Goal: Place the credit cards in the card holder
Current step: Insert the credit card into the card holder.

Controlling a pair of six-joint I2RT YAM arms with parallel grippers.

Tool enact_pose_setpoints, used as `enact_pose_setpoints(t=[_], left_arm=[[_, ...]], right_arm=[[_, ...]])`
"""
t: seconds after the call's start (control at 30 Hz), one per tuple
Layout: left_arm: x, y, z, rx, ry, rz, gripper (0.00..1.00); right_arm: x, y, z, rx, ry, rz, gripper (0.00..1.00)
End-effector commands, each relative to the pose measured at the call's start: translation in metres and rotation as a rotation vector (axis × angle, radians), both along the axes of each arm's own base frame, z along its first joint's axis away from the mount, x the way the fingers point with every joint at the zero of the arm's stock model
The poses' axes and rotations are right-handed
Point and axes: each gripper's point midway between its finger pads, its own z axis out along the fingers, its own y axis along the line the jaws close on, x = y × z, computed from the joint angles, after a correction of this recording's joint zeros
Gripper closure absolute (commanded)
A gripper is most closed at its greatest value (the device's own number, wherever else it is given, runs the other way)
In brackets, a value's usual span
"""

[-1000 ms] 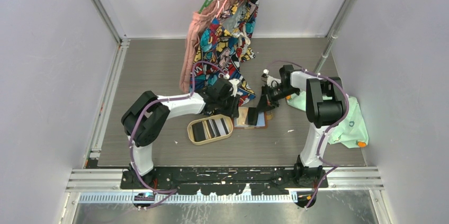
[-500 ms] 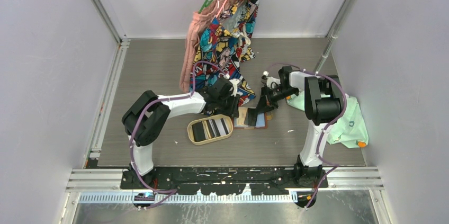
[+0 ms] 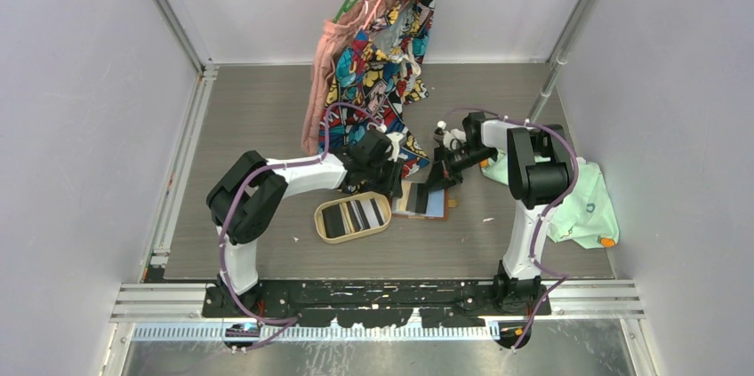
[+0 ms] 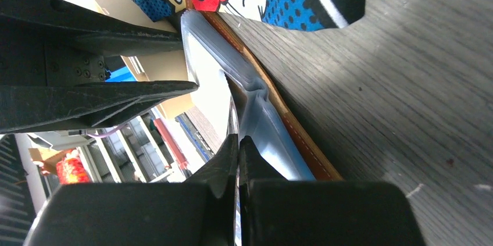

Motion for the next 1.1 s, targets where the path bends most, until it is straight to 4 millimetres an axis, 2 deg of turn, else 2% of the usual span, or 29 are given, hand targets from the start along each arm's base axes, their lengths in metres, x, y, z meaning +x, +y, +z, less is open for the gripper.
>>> enact_pose_setpoints(t=[0.0, 0.3, 0.47, 0.63, 0.73, 0.83, 0.9, 1.03, 1.07], left_arm=[[-0.015, -0.001, -0.012, 0.018, 0.067, -0.032, 0.66], [-0.008, -0.006, 0.003, -0.013, 0.029, -0.026, 0.63], [-0.001, -0.006, 0.014, 0.007, -0.026, -0.005, 0.58], [0.010, 0.003, 0.052, 0.029, -0.189, 0.046, 0.53], [0.008, 0.004, 0.074, 0.054, -0.280, 0.066, 0.49], [0.001, -0.001, 0.085, 0.088, -0.345, 0.101, 0.44], [-0.003, -0.004, 0.084, 0.127, -0.369, 0.122, 0.36], [-0.015, -0.020, 0.071, 0.146, -0.364, 0.081, 0.13], [-0.017, -0.024, 0.068, 0.145, -0.360, 0.071, 0.12]], right_arm=[[0.006, 0.007, -0.008, -0.010, 0.005, -0.004, 0.99], [0.007, 0.010, -0.013, 0.001, 0.022, -0.012, 0.97], [0.009, 0.012, -0.012, -0.002, 0.033, -0.022, 0.96], [0.008, 0.011, -0.015, -0.013, 0.036, -0.020, 0.96], [0.008, 0.010, -0.015, -0.017, 0.033, -0.018, 0.96], [0.009, 0.010, -0.013, -0.019, 0.026, -0.019, 0.96], [0.009, 0.010, -0.013, -0.023, 0.024, -0.017, 0.96], [0.009, 0.009, -0.014, -0.027, 0.024, -0.016, 0.96], [0.009, 0.009, -0.014, -0.026, 0.025, -0.016, 0.96]])
